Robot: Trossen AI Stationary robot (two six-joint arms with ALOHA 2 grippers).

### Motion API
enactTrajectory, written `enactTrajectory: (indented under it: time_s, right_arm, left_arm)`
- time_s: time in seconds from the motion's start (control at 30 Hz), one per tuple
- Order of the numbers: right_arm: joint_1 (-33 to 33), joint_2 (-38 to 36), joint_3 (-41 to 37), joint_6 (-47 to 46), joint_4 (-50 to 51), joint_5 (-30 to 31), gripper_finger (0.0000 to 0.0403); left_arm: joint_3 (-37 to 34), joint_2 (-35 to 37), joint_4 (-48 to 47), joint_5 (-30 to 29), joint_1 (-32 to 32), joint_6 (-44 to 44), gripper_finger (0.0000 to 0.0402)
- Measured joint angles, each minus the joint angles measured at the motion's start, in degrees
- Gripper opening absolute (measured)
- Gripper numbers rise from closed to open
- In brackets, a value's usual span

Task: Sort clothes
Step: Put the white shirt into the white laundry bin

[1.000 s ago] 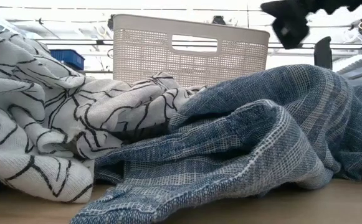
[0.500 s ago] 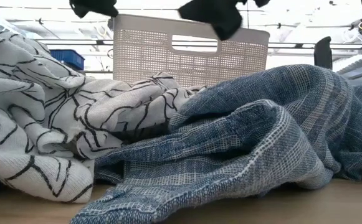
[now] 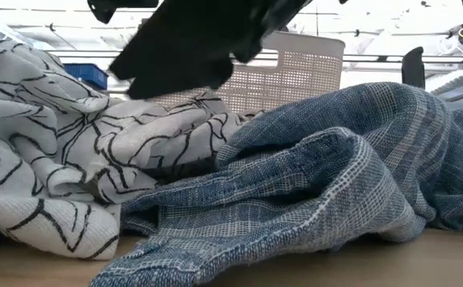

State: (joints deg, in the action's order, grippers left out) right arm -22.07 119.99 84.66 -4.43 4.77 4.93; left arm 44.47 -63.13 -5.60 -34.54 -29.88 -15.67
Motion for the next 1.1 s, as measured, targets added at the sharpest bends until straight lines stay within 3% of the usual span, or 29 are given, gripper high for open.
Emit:
enactTrajectory:
  time_s: [0.27,0.37,0.53,0.73,0.93,1.1]
  right_arm:
    - [0.36,6.52,7.12,-2.94,6.52,1.11,0.0218]
    - [0.16,6.42,8.57,-4.20,8.90,2.51,0.0160]
    - [-0.45,4.14,11.01,-3.86,15.85,5.10,0.0019]
    - [-2.02,-1.28,13.33,-5.94,29.99,11.55,0.0003]
    - [-6.09,-9.76,13.45,-9.97,40.93,22.57,0.0001]
    - [-9.34,-15.03,13.45,-12.44,44.77,33.20,0.0001]
  left_arm:
    - [0.09,-0.46,2.39,-2.81,-0.30,2.56,0.0150]
    - [0.09,-0.50,2.26,-2.89,-0.58,2.91,0.0150]
    - [0.09,-0.49,2.27,-3.28,-0.63,2.65,0.0150]
    - [0.09,-0.50,2.14,-3.27,-2.43,2.75,0.0150]
    - [0.11,-0.50,2.47,-1.69,-4.45,3.00,0.0150]
    - [0.11,-0.74,12.87,2.75,-5.14,8.12,0.0150]
